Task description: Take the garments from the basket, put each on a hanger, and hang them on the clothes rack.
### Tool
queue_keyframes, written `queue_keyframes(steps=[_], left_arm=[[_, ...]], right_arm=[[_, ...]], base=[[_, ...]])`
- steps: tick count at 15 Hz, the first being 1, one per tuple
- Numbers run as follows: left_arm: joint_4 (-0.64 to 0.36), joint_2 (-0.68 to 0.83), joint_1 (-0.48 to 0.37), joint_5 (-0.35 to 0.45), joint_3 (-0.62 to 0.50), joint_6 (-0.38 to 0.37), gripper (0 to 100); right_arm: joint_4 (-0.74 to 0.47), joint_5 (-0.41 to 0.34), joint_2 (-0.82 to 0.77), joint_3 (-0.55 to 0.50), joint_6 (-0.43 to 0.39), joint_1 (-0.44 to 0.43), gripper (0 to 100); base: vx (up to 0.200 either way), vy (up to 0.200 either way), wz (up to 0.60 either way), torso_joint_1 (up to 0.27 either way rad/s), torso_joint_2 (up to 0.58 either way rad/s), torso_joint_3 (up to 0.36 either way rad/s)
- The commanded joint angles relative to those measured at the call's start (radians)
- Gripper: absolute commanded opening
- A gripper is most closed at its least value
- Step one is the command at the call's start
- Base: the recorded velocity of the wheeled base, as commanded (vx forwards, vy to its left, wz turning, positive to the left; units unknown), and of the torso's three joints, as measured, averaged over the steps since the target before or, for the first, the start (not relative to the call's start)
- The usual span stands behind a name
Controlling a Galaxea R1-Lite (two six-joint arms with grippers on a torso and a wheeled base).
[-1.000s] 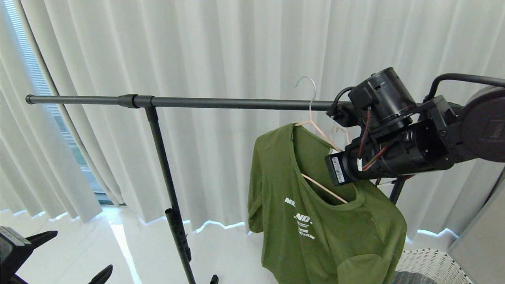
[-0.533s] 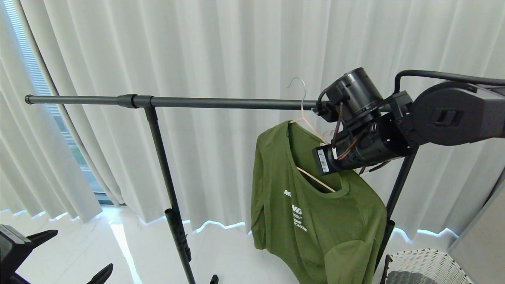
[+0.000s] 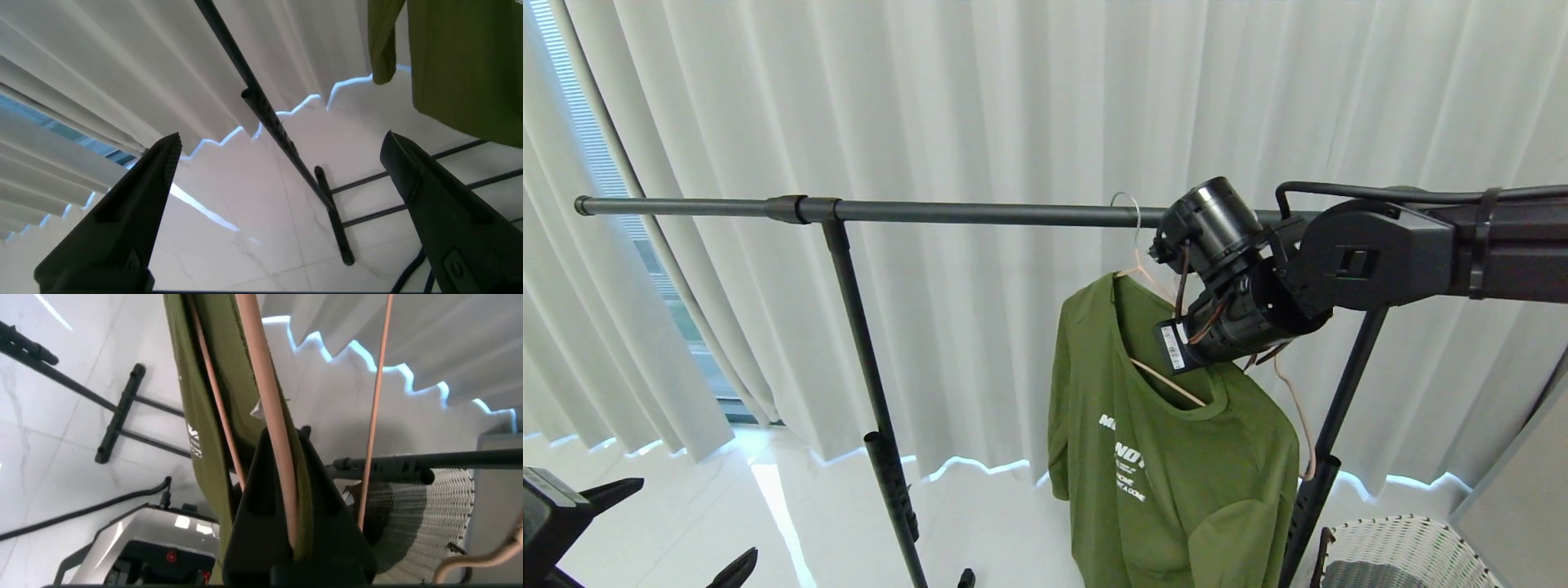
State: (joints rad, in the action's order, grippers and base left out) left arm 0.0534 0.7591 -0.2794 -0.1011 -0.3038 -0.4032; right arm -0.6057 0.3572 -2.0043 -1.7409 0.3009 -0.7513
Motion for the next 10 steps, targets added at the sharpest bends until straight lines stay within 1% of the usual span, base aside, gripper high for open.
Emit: queue_keyframes(steps=[1, 9, 10], left_arm=[[0.000, 0.000, 0.000, 0.000, 0.002, 0.000, 100], [0.000, -0.003, 0.000, 0.000, 0.000, 0.000, 100], [0.000, -0.004, 0.000, 0.000, 0.000, 0.000, 100]], right_arm=[[0.000, 0.000, -0.010, 0.000, 0.000, 0.000, 0], [-0.006, 0.002, -0.034, -0.048, 0.000, 0.000, 0], [-0.005, 0.002, -0.034, -0.049, 0.000, 0.000, 100]], base=[[0.000, 0.000, 0.00, 0.000, 0.00, 0.000], [0.000, 0.000, 0.00, 0.000, 0.00, 0.000], [0.000, 0.000, 0.00, 0.000, 0.00, 0.000]])
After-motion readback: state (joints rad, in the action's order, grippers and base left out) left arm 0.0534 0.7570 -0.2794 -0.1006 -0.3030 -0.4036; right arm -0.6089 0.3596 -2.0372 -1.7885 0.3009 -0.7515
